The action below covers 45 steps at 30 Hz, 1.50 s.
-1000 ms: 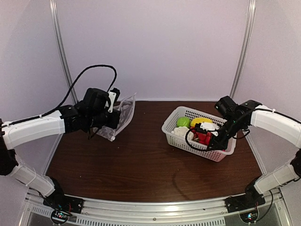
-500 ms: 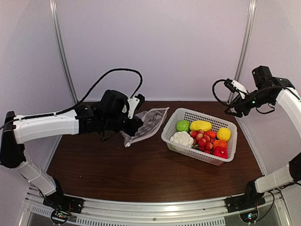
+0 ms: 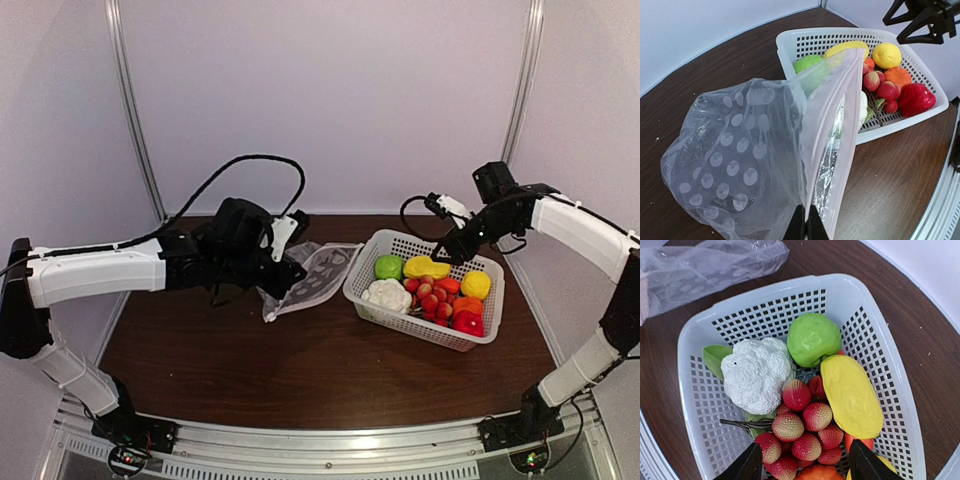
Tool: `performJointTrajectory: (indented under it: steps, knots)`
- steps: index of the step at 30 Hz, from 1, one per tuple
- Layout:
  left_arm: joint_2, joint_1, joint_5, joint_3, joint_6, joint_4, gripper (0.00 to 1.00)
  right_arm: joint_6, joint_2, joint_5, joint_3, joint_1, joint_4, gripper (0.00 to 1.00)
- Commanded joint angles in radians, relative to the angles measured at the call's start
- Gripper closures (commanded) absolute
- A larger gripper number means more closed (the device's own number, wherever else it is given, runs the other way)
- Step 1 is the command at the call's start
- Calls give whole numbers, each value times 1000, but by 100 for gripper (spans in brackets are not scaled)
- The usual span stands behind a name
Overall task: Place the food in the zip-top bag and seal the zipper
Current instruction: Pick up the fake fruit from the bin.
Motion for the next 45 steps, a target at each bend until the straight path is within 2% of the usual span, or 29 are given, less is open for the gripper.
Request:
performJointTrajectory:
  steps: [1,6,9,10,12,16,18,27,31,35,41,43,45]
  knots:
    - [-2,-6,19,9,27,35,100,-25,112,169,19,50,-29,38]
    - [-7,-5,1,8,36,34,100,-25,156,174,-10,83,-49,29]
    - [-6,-4,-2,9,40,35,100,-16,160,182,-29,113,-50,15]
    - [-5,-4,-1,10,39,34,100,-10,159,194,-34,122,-41,15]
    - [-2,-1,1,11,40,34,100,16,148,229,-33,125,-4,17]
    - [4,-2,1,11,41,33,100,28,155,341,26,109,39,28]
    - [6,-2,0,11,41,34,100,12,195,352,74,95,33,34]
    - [10,-1,-2,12,50,32,100,-53,371,382,216,86,31,45]
    - [9,-1,-9,15,55,25,100,-79,423,376,232,86,14,45]
    - [8,0,-12,15,56,26,100,-88,446,392,214,86,6,35]
    - [11,-1,-6,17,57,26,100,-91,492,443,171,86,-8,28]
    - [12,-1,-4,17,58,26,100,-86,495,438,166,86,-23,28]
    - [11,-1,-1,18,57,26,100,-76,476,436,149,86,-10,32]
